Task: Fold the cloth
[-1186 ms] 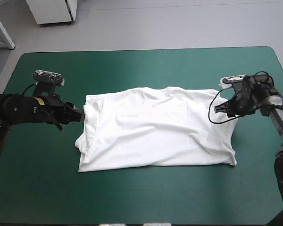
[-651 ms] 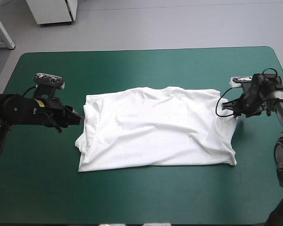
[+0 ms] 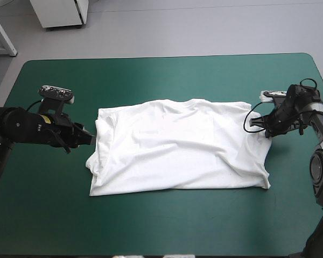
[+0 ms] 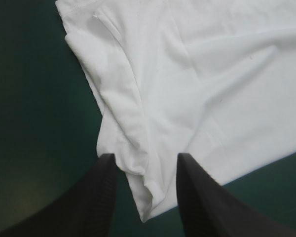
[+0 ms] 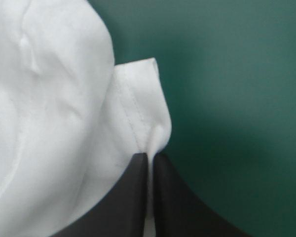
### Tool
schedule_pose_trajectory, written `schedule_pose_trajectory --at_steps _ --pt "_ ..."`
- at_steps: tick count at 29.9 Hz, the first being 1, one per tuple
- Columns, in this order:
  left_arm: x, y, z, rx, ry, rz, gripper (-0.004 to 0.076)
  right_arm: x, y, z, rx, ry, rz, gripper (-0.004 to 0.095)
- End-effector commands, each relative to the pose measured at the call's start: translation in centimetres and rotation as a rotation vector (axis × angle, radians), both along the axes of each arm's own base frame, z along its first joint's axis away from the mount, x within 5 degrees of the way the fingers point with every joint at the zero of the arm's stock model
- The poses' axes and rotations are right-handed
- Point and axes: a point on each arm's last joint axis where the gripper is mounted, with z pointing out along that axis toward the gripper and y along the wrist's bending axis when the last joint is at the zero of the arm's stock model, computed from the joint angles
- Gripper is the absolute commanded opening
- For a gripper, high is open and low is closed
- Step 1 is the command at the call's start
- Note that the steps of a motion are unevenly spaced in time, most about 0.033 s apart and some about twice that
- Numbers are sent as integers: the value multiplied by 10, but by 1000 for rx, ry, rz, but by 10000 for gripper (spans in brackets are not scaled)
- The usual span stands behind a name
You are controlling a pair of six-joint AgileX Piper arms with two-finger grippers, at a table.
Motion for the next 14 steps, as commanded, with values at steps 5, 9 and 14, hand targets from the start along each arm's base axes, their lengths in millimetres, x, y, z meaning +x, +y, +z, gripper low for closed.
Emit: schedule_pose_trajectory --at_steps 5,9,14 --pt "-9 -2 18 -44 -70 2 298 -5 3 30 23 -49 4 -13" --pt "-9 -1 18 -40 -73 3 298 -10 6 56 42 -107 6 -13" --pt "-9 -2 18 -45 -71 0 298 -19 23 80 78 -163 54 -13"
